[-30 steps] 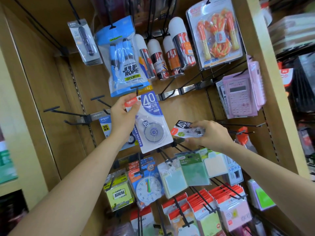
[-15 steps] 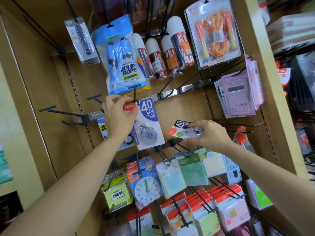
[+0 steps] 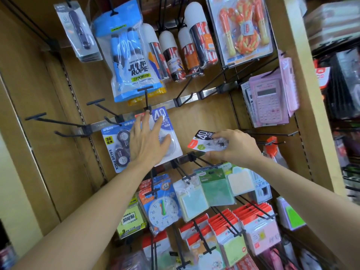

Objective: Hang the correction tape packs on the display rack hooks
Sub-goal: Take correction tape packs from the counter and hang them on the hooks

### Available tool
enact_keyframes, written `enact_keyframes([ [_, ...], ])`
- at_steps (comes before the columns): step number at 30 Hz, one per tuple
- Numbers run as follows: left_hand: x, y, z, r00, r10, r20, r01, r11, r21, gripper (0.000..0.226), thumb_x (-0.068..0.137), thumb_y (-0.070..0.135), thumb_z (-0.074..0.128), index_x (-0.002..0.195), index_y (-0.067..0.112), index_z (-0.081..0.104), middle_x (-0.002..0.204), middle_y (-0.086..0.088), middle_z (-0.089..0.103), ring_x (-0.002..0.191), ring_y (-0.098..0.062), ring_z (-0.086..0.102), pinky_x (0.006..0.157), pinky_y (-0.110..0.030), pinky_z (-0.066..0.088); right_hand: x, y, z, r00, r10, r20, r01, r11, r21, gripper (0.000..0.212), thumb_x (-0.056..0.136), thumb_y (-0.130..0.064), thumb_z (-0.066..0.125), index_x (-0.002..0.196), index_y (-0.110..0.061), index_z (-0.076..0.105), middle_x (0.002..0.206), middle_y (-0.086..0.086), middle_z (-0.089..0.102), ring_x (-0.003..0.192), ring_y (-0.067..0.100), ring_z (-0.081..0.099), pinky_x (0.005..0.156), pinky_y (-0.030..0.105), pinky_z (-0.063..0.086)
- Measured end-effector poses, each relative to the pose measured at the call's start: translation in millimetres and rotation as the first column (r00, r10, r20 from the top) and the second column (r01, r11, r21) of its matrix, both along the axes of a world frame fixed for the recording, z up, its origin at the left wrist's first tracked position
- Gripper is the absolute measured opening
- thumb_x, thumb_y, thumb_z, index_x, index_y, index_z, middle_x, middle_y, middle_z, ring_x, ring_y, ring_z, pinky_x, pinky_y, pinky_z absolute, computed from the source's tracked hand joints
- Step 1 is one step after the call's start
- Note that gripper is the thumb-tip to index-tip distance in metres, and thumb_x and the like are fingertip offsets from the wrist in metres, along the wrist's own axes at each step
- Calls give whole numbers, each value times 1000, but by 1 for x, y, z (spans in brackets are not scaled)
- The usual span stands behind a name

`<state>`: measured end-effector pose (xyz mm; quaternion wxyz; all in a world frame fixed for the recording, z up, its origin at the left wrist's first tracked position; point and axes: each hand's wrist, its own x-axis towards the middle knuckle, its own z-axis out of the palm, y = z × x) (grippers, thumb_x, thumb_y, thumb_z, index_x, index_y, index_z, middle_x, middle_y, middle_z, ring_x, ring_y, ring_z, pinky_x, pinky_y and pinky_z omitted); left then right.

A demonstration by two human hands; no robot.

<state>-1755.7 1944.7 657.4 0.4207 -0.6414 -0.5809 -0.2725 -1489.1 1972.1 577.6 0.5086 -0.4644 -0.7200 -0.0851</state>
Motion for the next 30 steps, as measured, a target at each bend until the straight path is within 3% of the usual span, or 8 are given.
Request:
enact_keyframes([
  [5, -5, 19, 16, 993, 112, -29, -116, 974, -196, 68, 97, 60, 44, 157, 30, 30, 167, -9, 14, 153, -31, 12, 121, -48, 20, -1, 2, 0, 999, -26, 32, 25, 1000, 13, 66, 67, -75, 68, 117, -33, 68, 110, -15, 70, 91, 10, 62, 68, 36, 56],
  [10, -12, 24, 32, 985, 150, -80, -170, 860, -481, 75, 95, 64, 49, 159, 37, 20, 170, -4, -5, 154, -32, 13, 119, -48, 23, -2, 0, -1, 998, -39, 49, 38, 999, 27, 67, 69, -75, 67, 120, -33, 67, 117, -15, 70, 97, 13, 62, 77, 38, 56],
  [14, -12, -10, 26, 999, -15, 41, 33, 878, -477, 64, 94, 53, 58, 152, 35, 38, 162, 1, 35, 143, -29, 40, 107, -44, 40, -1, -6, 4, 999, -31, 29, 30, 998, 52, 66, 70, -73, 67, 122, -32, 65, 120, -14, 68, 104, 16, 62, 84, 39, 54],
  [17, -21, -45, 9, 995, -85, 59, 103, 857, -504, 55, 89, 62, 59, 141, 42, 52, 145, 6, 57, 131, -26, 53, 101, -40, 46, -6, -14, 7, 999, -35, 27, 31, 993, 117, 66, 70, -70, 69, 124, -31, 64, 125, -11, 66, 108, 19, 60, 89, 40, 51],
  [21, -41, -86, -13, 987, -126, 102, 162, 791, -590, 88, 65, 98, 28, 128, 45, 61, 128, 19, 62, 120, -9, 56, 98, -39, 49, -27, -30, 13, 1000, 27, -8, -24, 960, 280, 67, 70, -73, 65, 120, -29, 67, 126, -8, 64, 107, 21, 61, 87, 43, 51],
  [26, -67, -113, -36, 977, -141, 163, 213, 745, -633, 102, 58, 106, 12, 127, 48, 61, 123, 26, 59, 117, 0, 51, 100, -33, 44, -60, -46, 36, 1000, -15, -26, 25, 894, 448, 61, 72, -69, 65, 114, -25, 62, 120, -2, 62, 99, 29, 58, 79, 44, 48],
  [30, -71, -112, -46, 961, -180, 210, 275, 711, -648, 103, 61, 104, 21, 132, 41, 61, 129, 21, 60, 115, -1, 51, 98, -27, 42, -82, -52, 57, 997, -42, -67, 68, 894, 444, 64, 73, -68, 64, 123, -27, 60, 131, -2, 58, 111, 27, 55, 84, 41, 45],
])
